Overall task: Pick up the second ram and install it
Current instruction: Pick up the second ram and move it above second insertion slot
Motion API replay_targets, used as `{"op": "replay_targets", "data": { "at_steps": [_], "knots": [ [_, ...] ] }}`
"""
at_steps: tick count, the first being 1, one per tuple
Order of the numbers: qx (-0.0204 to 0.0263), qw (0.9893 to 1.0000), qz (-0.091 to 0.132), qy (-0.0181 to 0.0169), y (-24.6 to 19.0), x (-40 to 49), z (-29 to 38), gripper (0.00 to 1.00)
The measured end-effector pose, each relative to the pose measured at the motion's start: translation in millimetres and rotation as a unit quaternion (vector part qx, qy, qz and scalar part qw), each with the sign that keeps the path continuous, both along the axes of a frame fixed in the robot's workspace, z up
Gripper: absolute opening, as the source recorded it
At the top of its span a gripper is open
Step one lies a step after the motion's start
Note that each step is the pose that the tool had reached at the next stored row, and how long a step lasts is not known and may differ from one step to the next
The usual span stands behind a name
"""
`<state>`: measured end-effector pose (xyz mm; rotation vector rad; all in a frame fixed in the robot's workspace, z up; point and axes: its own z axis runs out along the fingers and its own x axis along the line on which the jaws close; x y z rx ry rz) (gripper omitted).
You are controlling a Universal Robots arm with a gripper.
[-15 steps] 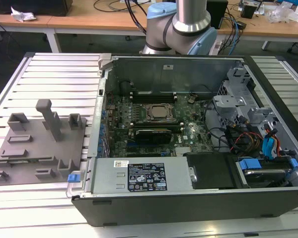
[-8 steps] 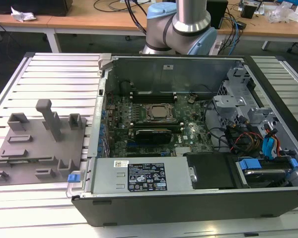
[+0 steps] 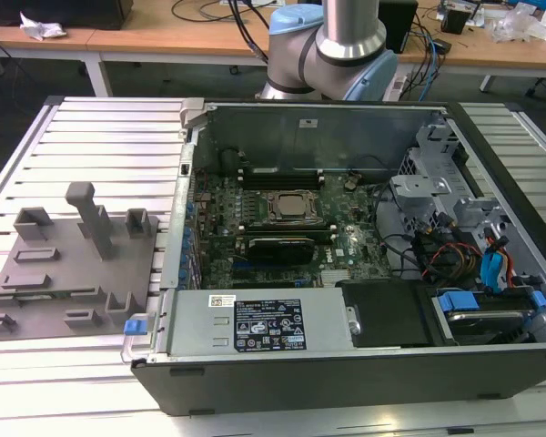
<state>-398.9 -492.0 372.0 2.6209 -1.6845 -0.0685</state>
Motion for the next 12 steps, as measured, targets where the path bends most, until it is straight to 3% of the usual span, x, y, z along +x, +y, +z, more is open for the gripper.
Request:
{"op": "replay_targets", "data": {
  "at_steps": [3,6,9,10,12],
  "knots": [
    [0.0,1.0,0.009,0.0,0.0,0.0,0.0,0.11],
    [0.0001,0.9999,-0.012,0.0,0.1,0.0,-0.2,0.11],
    [0.0001,0.999,-0.046,0.0,0.0,0.0,-0.4,0.11],
    [0.0001,0.9982,-0.06,0.0,0.0,0.0,-0.5,0.11],
    [0.0002,0.9953,-0.097,0.0,0.0,0.0,-0.6,0.11]
  ]
}}
